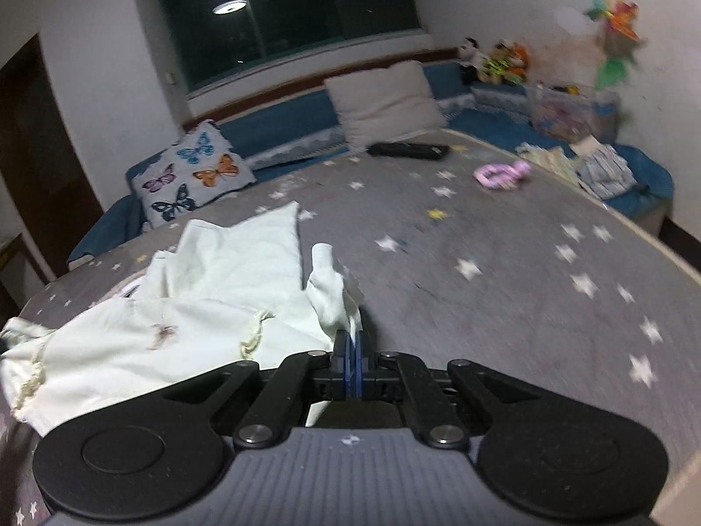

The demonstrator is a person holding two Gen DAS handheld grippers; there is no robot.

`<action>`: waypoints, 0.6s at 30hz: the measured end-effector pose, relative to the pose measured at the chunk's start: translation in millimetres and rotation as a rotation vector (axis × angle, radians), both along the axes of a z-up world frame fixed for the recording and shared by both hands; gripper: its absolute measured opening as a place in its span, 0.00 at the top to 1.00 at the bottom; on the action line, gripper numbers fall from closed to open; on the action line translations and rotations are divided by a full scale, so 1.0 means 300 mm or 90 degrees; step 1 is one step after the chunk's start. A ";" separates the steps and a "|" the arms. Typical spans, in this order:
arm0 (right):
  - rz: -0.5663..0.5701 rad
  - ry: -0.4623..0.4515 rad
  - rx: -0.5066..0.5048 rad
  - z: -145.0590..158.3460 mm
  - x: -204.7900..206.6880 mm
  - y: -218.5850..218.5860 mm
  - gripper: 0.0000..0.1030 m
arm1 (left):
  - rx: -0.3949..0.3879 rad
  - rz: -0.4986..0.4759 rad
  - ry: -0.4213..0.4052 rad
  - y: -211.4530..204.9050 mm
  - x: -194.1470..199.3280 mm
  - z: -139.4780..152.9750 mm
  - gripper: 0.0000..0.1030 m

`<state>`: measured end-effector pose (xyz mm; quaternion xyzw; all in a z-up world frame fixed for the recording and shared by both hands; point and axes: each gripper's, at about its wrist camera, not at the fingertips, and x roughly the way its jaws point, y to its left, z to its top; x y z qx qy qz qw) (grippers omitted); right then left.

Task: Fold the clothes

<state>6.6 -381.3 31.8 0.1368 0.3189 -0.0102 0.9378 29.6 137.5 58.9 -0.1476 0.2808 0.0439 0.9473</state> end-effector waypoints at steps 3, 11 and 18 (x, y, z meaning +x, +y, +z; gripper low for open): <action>-0.012 0.023 0.011 -0.026 -0.042 -0.027 0.98 | -0.004 0.019 0.008 0.050 -0.093 0.003 0.98; -0.015 0.088 0.007 -0.070 -0.124 -0.066 0.93 | 0.005 0.006 0.076 0.114 -0.241 -0.030 0.96; -0.012 0.054 -0.032 0.028 -0.089 -0.110 0.92 | 0.053 0.011 0.052 0.109 -0.213 0.041 0.71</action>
